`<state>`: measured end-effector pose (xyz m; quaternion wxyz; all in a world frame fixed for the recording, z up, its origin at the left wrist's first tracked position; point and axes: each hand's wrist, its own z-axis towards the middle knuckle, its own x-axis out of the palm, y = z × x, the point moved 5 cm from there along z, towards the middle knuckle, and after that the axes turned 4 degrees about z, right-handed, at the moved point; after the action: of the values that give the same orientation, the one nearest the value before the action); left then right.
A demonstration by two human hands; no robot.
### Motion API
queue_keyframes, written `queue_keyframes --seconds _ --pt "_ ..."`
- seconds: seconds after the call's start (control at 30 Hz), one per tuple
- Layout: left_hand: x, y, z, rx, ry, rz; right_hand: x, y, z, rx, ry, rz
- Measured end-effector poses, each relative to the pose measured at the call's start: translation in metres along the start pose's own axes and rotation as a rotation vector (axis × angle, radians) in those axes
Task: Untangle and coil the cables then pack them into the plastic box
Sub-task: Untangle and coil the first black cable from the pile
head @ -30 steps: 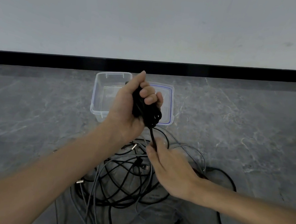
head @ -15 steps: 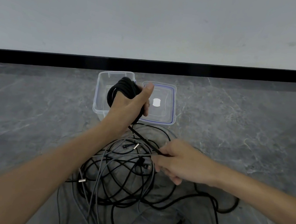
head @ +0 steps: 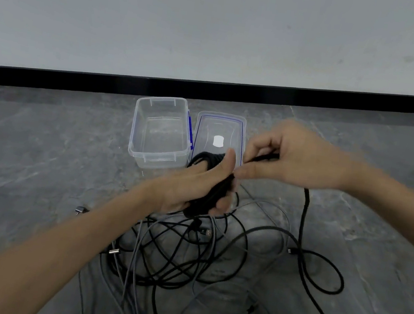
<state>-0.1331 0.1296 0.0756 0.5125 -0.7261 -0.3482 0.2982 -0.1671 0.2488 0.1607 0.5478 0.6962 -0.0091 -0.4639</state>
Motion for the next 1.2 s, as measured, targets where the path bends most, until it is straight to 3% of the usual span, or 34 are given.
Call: queue_keyframes --seconds 0.17,0.4,0.57,0.7,0.87,1.03,1.2 --pt "0.024 -0.018 -0.003 0.006 0.236 -0.155 -0.019 -0.012 0.013 0.036 0.143 0.167" --pt "0.024 -0.055 -0.016 0.111 0.616 -0.772 -0.019 -0.044 0.015 0.11 0.034 0.577" --pt "0.018 -0.074 -0.012 0.192 0.595 -1.038 0.017 -0.057 0.019 0.149 -0.093 0.569" --pt "0.01 -0.072 -0.006 0.241 0.45 -1.133 0.035 -0.051 0.013 0.156 -0.18 0.545" --pt "-0.005 -0.067 -0.001 0.304 0.086 -1.09 0.078 -0.062 0.003 0.239 -0.08 0.479" --pt "-0.044 -0.062 0.0 0.39 -0.5 -0.877 0.123 -0.067 -0.03 0.266 0.128 0.195" --pt "-0.057 -0.021 -0.001 0.258 -0.654 -0.549 0.097 -0.047 -0.03 0.16 -0.015 0.005"
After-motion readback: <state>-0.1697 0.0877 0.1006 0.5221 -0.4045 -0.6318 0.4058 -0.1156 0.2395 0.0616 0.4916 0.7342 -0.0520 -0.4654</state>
